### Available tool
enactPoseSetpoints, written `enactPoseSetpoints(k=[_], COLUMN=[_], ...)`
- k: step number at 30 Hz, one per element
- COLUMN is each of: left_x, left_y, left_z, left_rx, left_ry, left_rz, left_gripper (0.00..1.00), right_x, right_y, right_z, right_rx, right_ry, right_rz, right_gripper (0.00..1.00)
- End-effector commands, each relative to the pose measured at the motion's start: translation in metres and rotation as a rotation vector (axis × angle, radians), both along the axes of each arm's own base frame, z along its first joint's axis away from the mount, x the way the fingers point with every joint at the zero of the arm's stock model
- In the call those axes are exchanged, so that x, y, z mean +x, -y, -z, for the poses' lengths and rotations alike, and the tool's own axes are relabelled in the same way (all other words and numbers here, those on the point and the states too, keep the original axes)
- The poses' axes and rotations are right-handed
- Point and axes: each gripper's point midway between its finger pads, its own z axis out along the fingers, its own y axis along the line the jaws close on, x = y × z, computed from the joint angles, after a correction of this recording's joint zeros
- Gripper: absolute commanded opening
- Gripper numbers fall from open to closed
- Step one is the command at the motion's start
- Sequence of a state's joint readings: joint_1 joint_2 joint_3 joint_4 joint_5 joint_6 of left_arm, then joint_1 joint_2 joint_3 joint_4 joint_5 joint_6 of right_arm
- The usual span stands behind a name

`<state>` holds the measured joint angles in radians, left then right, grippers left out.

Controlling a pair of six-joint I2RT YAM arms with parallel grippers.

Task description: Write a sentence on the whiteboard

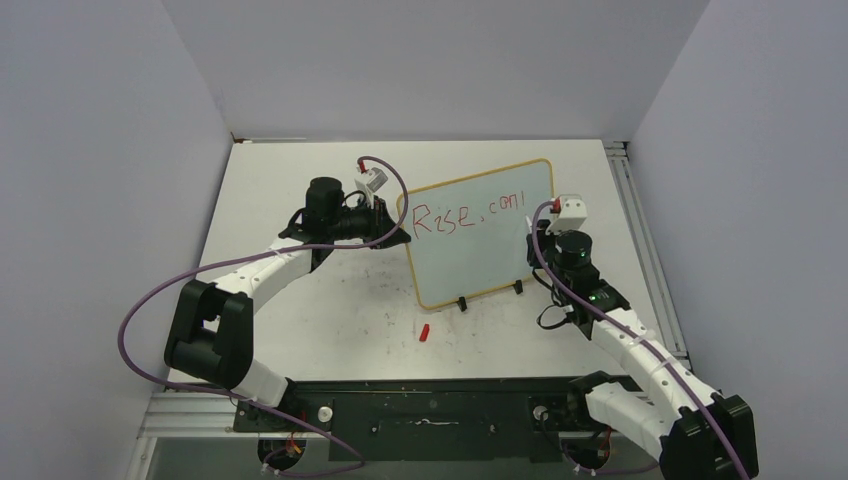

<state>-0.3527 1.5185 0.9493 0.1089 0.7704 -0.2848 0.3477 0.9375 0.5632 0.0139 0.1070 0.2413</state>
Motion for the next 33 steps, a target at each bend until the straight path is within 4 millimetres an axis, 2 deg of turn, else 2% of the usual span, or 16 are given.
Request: enactPoseSetpoints(k=[1,9,18,33], left_x=[0.008,0.008,0.009,0.007], left_y=[0.002,0.002,0.002,0.003], left_z=[-0.031,-0.030,-0.031,-0.033], left_rx=[-0.016,-0.012,-0.014,-0.018], left_ry=[0.104,0.102,0.104,0.106], left_rz=[0.003,0.002,0.004,0.008], left_gripper=[0.00,0.00,0.00,0.00], right_x=[0.021,0.033,0.034,0.005], right_y=[-0.008,-0.009,-0.007,-0.004], right_z=[-0.045,-0.048,-0.038,0.006], right_rx=[0.012,-0.011,-0.022,0.003], right_ry=[0.130,0.141,0.121,0.003], right_rz=[-0.011,-0.007,0.000,-0.003], right_gripper=[0.05,0.05,0.05,0.05])
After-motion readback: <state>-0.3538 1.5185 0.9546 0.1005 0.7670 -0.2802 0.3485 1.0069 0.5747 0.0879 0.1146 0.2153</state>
